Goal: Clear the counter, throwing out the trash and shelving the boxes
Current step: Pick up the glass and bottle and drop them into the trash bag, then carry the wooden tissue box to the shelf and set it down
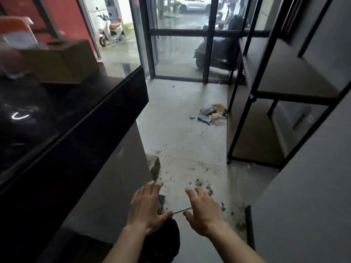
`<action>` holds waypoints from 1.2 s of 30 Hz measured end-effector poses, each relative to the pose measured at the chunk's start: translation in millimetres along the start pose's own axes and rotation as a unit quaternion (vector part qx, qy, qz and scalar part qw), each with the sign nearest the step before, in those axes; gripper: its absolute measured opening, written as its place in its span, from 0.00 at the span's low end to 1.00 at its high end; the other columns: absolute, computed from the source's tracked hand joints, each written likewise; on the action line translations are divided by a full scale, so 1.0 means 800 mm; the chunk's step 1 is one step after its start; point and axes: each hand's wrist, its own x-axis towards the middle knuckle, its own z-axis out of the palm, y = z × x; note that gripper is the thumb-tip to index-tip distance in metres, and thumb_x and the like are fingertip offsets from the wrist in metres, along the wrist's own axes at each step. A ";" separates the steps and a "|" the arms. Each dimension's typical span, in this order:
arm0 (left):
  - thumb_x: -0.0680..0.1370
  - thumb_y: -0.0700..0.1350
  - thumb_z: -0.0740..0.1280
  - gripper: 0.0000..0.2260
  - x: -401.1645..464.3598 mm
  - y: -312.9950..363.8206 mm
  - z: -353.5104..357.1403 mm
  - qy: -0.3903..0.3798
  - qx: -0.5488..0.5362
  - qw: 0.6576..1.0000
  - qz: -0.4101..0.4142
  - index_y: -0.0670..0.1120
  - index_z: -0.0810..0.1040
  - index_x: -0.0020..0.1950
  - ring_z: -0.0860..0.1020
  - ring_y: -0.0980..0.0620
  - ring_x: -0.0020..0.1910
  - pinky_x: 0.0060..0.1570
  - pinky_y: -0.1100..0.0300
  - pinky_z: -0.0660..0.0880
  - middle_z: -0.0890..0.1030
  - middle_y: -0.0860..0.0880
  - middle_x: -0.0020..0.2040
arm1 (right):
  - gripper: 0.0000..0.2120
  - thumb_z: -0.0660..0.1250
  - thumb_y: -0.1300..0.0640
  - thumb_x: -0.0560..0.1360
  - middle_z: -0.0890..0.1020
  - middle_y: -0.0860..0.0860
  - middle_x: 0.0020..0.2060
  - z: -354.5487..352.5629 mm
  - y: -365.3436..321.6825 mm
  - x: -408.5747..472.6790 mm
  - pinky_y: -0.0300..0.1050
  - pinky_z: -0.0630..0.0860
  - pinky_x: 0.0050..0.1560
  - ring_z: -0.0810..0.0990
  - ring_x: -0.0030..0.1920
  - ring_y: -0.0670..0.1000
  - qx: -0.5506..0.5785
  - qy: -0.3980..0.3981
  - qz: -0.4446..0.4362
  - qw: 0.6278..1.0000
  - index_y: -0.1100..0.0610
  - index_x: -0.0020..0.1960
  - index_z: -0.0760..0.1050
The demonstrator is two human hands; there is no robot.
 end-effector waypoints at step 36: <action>0.72 0.69 0.68 0.41 -0.257 -0.058 -0.450 0.270 -0.022 0.962 0.024 0.61 0.55 0.80 0.65 0.46 0.79 0.78 0.43 0.63 0.62 0.52 0.81 | 0.34 0.68 0.43 0.78 0.69 0.53 0.74 -0.330 -0.296 -0.207 0.57 0.78 0.62 0.74 0.69 0.59 -0.059 0.261 -0.129 0.955 0.47 0.80 0.59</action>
